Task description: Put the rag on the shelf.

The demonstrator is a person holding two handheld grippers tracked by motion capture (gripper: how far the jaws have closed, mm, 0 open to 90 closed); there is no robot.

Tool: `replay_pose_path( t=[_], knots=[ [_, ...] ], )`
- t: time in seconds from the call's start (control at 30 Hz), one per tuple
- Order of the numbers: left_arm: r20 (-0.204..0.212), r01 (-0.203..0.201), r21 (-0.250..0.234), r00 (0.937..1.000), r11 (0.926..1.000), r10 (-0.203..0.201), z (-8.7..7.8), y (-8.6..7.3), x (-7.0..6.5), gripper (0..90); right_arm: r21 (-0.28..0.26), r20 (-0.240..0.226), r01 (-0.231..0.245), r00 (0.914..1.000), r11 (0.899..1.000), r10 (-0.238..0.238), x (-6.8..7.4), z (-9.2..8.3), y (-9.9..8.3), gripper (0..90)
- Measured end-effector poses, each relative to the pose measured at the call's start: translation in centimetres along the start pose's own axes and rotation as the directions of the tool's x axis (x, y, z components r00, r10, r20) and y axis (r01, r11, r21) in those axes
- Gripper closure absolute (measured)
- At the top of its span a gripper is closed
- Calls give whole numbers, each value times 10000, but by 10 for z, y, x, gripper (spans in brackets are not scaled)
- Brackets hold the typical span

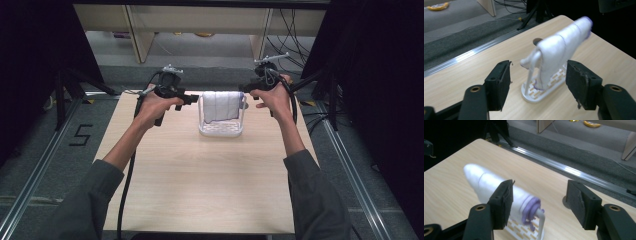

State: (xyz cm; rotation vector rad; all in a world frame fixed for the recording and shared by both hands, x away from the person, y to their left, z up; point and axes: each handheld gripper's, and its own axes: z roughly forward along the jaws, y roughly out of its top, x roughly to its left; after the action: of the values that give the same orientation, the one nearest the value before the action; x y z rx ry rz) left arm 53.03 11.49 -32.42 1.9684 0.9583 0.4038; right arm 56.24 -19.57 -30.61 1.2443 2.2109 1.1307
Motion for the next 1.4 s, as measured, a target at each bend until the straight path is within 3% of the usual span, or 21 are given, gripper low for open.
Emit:
replay_pose_path(
  t=[0.2,0.43,0.53,0.6,0.63,0.67,0.83,1.23,1.4],
  knots=[
    [84,-41,-121,10000,9999,43,-15,-19,-2,342,-371,-317,16,9995,9993,-27,2,-14,-16,380],
    [379,-45,-318,9993,9995,58,-27,-47,-13,330,-563,-543,328,9979,9979,-358,16,-29,-33,364],
    [487,-239,-190,9985,9995,248,-32,-60,-15,328,-548,-631,340,9973,9979,-374,24,-32,-40,358],
    [593,-102,-301,9982,9995,119,-35,-67,-16,326,-545,-556,643,9962,9964,-673,25,-33,-44,358],
    [661,75,-421,9978,9991,-47,-35,-70,-17,326,-514,-648,513,9964,9974,-546,27,-34,-46,357],
    [667,-37,-328,9978,9995,59,-38,-75,-17,325,-539,-541,581,9967,9969,-610,28,-35,-48,355],
    [900,284,-461,9956,9985,-242,-39,-92,-21,310,-659,-773,539,9953,9964,-590,33,-41,-59,349],
    [1101,88,-523,9939,9986,-30,-43,-117,-34,294,-800,-1069,652,9915,9947,-736,41,-46,-86,345],
    [1028,-418,-481,9936,9980,466,-42,-124,-40,272,-765,-1161,507,9915,9958,-594,44,-46,-95,346]
  ],
)
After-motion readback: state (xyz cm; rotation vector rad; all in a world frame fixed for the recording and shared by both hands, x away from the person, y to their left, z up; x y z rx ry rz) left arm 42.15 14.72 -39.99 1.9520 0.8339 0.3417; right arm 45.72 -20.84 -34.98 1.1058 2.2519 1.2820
